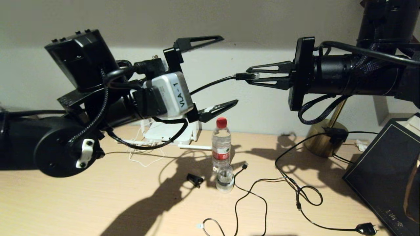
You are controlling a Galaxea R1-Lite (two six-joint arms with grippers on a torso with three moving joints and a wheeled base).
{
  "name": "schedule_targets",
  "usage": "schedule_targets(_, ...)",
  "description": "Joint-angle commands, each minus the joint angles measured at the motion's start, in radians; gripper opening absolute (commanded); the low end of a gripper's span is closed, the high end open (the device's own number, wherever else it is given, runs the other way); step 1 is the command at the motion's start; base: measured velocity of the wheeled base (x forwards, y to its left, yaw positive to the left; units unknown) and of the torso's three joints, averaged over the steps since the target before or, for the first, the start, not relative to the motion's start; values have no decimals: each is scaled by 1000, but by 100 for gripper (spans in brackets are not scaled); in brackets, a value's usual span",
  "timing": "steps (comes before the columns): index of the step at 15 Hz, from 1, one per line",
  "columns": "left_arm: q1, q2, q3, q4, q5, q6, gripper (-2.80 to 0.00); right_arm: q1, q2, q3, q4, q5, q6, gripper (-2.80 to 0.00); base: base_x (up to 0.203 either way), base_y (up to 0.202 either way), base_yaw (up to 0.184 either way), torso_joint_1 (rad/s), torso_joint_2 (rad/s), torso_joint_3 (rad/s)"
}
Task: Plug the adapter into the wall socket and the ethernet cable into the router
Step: Hand it to the other hand
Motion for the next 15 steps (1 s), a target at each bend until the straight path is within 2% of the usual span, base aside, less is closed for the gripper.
schedule_targets(1,-2,24,-20,-5,-4,6,0,7,-8,8,-2,5,9,-280,0,0,0,0,0,0)
schedule_targets(7,-4,37,-26,-5,-4,5,0,24,0,6,-2,7,7,-280,0,0,0,0,0,0)
schedule_targets(15,-19,44,-33,-7,-7,-38,0,34,0,8,-2,6,2,-280,0,0,0,0,0,0)
